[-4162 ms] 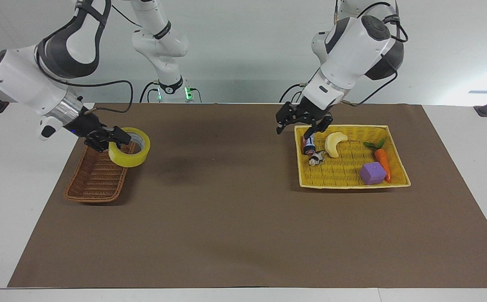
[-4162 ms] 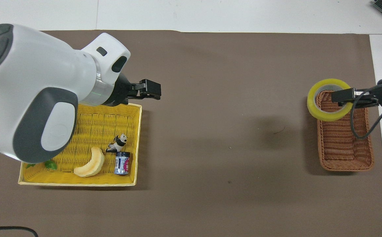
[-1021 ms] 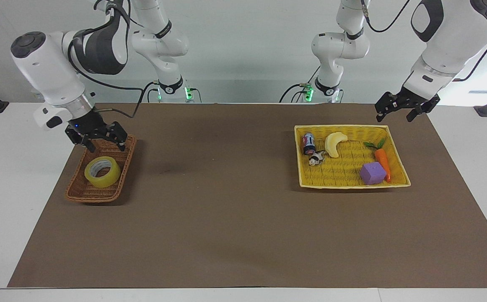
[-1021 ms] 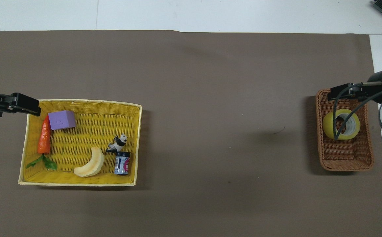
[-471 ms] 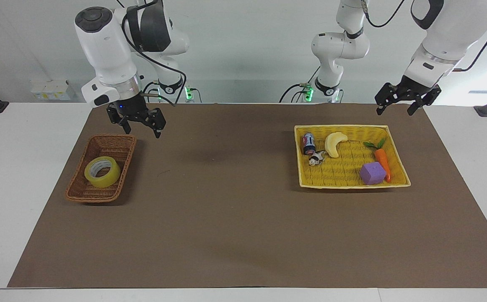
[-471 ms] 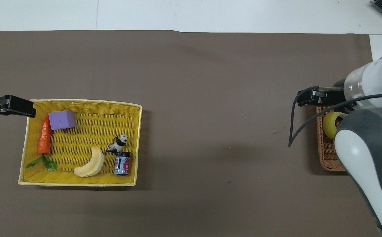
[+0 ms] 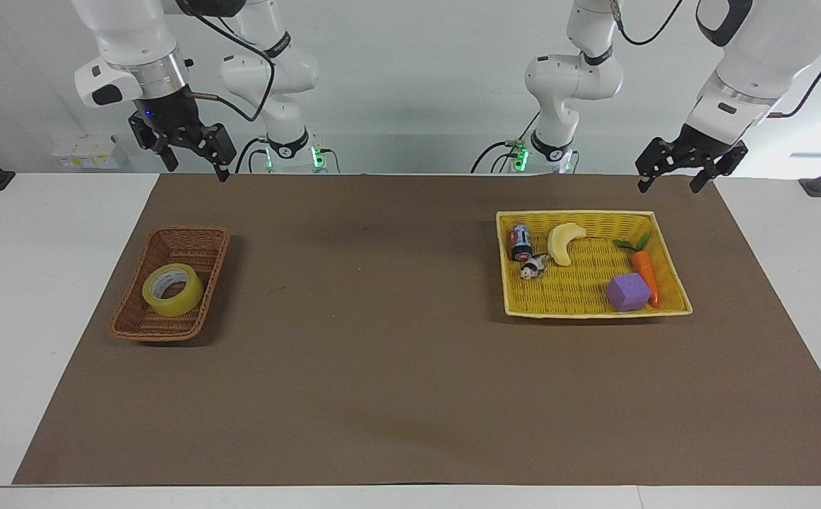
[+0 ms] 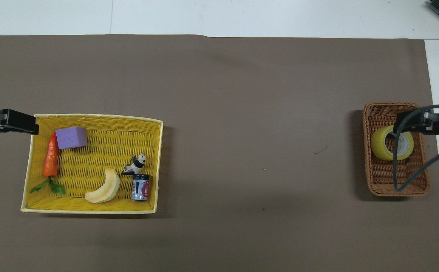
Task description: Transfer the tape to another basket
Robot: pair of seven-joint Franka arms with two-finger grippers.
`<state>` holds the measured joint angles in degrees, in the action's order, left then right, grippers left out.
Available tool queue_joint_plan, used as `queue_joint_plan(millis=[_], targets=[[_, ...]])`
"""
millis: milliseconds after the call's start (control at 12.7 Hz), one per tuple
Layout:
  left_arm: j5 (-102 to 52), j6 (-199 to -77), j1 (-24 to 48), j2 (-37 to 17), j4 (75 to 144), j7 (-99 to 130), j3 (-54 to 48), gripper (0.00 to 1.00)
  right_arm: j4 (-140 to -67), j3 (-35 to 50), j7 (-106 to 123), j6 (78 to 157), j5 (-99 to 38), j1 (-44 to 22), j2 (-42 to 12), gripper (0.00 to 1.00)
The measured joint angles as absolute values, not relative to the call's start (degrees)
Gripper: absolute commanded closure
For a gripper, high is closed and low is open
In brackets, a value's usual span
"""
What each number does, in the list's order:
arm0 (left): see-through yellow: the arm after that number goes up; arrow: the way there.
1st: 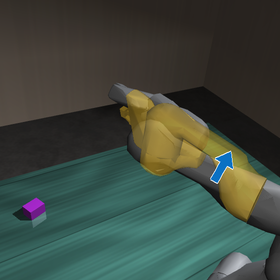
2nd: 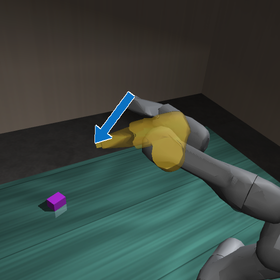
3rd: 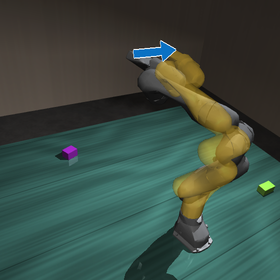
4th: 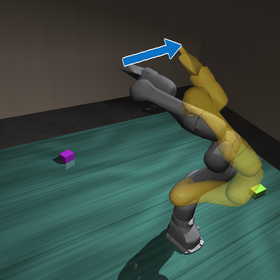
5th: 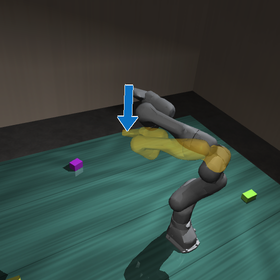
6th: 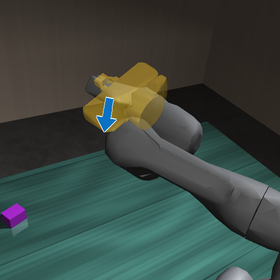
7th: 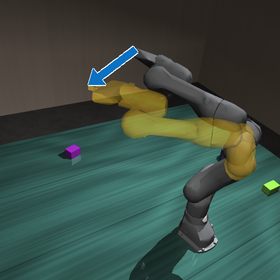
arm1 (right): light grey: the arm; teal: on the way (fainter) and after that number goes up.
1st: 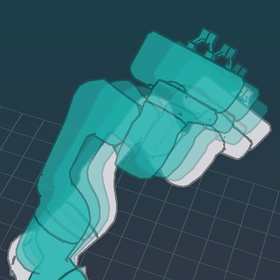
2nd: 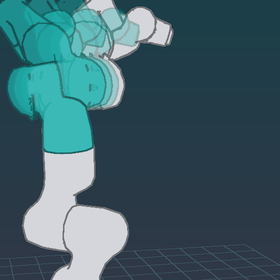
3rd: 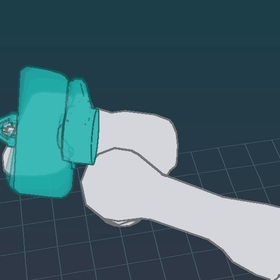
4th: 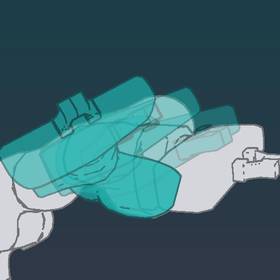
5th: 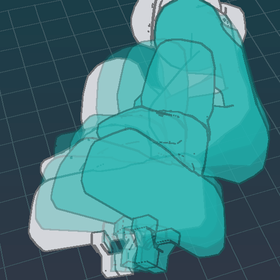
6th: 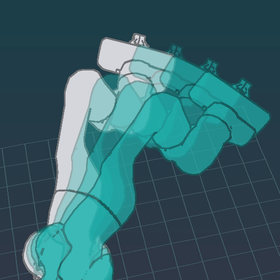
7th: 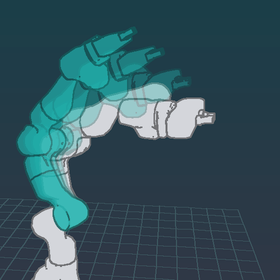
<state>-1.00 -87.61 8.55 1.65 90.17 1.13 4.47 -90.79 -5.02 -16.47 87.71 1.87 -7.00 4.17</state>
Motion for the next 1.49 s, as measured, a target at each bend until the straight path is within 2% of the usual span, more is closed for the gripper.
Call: queue_joint_plan(millis=[1492], targets=[[-1.0, -87.6, 8.5, 1.7, 90.2, 1.1, 4.5, 0.00, -89.9, -5.5, -3.1, 84.2, 1.6, -6.3, 4.0, 0.00]])
